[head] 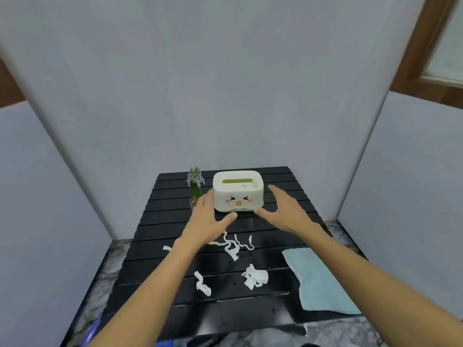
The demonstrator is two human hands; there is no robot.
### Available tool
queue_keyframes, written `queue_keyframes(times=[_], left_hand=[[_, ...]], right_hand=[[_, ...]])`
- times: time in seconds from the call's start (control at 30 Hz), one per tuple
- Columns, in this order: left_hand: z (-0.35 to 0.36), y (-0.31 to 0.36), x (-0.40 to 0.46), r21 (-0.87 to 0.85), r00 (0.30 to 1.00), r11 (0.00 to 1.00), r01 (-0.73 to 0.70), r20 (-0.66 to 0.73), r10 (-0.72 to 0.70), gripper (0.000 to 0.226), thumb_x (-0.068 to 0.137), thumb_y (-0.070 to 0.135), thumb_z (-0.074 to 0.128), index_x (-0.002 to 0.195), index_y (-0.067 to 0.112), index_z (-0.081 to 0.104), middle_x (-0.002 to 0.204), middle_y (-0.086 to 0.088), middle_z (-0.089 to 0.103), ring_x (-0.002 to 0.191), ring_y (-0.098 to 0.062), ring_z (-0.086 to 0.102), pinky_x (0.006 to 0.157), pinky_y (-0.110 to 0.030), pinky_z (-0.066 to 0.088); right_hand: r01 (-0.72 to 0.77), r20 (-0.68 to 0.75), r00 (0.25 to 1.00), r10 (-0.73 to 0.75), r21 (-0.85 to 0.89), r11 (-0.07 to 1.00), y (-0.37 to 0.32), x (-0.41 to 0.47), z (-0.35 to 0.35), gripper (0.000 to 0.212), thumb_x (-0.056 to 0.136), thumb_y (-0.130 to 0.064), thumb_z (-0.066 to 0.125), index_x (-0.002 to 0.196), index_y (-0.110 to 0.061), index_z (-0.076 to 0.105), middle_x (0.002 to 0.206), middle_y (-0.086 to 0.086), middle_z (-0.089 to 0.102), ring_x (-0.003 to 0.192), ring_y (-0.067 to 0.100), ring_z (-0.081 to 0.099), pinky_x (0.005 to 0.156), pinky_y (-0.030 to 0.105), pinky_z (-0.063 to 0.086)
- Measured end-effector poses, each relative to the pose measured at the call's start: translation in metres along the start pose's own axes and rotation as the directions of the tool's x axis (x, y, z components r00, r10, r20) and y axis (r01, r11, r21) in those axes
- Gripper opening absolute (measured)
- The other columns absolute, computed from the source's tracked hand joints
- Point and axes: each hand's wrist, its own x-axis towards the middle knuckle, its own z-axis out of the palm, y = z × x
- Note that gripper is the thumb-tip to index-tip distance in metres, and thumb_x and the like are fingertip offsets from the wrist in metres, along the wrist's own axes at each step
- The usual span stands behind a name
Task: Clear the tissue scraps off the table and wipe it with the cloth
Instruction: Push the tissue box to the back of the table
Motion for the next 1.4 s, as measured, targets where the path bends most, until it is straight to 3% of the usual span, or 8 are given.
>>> queue_keyframes(times=[0.17,0.27,0.4,0.47,0.57,0.83,1.2,1.4], left_hand=[[0.022,-0.017,0.034,-0.058,0.999,0.998,-0.008,-0.042,0.005,0.096,0.081,0.048,0.072,0.153,0.027,0.012,0.152,-0.002,0.027,0.139,-0.019,0.028,0.106,-0.033,0.029],[0.039,-0.028,0.050,-0.094,0.996,0.995,-0.018,-0.088,0.010,0.098,0.076,0.049,0.074,0.151,0.028,0.014,0.146,0.000,0.033,0.133,-0.015,0.033,0.107,-0.034,0.036],[0.060,-0.038,0.063,-0.122,0.990,0.992,-0.020,-0.143,0.002,0.101,0.076,0.049,0.075,0.151,0.026,0.011,0.148,0.000,0.031,0.135,-0.014,0.032,0.104,-0.030,0.037],[0.069,-0.041,0.069,-0.153,0.985,0.988,-0.007,-0.169,-0.020,0.102,0.076,0.051,0.075,0.151,0.024,0.011,0.147,0.000,0.033,0.133,-0.015,0.035,0.101,-0.030,0.039],[0.080,-0.043,0.073,-0.185,0.973,0.982,0.038,-0.219,-0.079,0.097,0.077,0.052,0.075,0.148,0.020,0.017,0.140,-0.004,0.039,0.129,-0.019,0.040,0.097,-0.030,0.039],[0.096,-0.048,0.087,-0.173,0.959,0.983,0.059,-0.264,-0.104,0.093,0.082,0.034,0.077,0.151,0.007,0.019,0.147,-0.014,0.030,0.136,-0.021,0.031,0.100,-0.017,0.024],[0.113,-0.049,0.116,-0.142,0.959,0.990,0.024,-0.278,-0.063,0.084,0.082,0.035,0.077,0.146,0.013,0.028,0.140,-0.008,0.035,0.125,-0.018,0.042,0.094,-0.021,0.033],[0.125,-0.044,0.138,-0.117,0.967,0.993,0.002,-0.252,-0.032,0.082,0.080,0.039,0.077,0.143,0.017,0.030,0.135,-0.005,0.038,0.121,-0.018,0.046,0.092,-0.024,0.038]], right_hand=[[-0.069,-0.010,0.997,0.070,0.102,0.992,0.014,0.033,0.018,0.103,0.077,-0.062,0.069,0.156,-0.019,0.019,0.162,0.002,0.026,0.146,0.023,0.028,0.115,0.046,0.032],[-0.080,-0.018,0.996,0.085,0.184,0.980,0.019,0.050,0.029,0.104,0.077,-0.059,0.073,0.155,-0.016,0.020,0.161,0.003,0.027,0.145,0.024,0.029,0.113,0.043,0.031],[-0.086,-0.016,0.995,0.094,0.272,0.958,0.025,0.067,0.046,0.074,0.070,-0.057,0.077,0.130,-0.026,0.045,0.133,-0.003,0.054,0.120,0.020,0.054,0.097,0.037,0.048],[-0.082,-0.020,0.995,0.093,0.311,0.947,0.030,0.074,0.054,0.077,0.060,-0.065,0.077,0.122,-0.030,0.049,0.122,-0.006,0.059,0.109,0.015,0.058,0.092,0.041,0.053],[-0.046,-0.041,0.997,0.065,0.356,0.933,0.036,0.080,0.064,0.088,0.056,-0.069,0.079,0.129,-0.032,0.048,0.123,-0.009,0.059,0.109,0.011,0.058,0.091,0.039,0.054],[-0.020,-0.130,0.989,0.076,0.384,0.923,0.054,0.093,0.072,0.074,0.071,-0.055,0.077,0.132,-0.024,0.048,0.123,-0.006,0.059,0.111,0.012,0.057,0.094,0.040,0.054],[0.017,-0.199,0.977,0.077,0.434,0.901,0.080,0.117,0.069,0.066,0.076,-0.044,0.081,0.130,-0.024,0.051,0.121,-0.007,0.061,0.110,0.010,0.058,0.092,0.029,0.052],[0.054,-0.233,0.971,0.046,0.405,0.913,0.101,0.131,0.059,0.063,0.074,-0.048,0.080,0.127,-0.026,0.053,0.119,-0.010,0.062,0.109,0.008,0.059,0.092,0.036,0.056]])
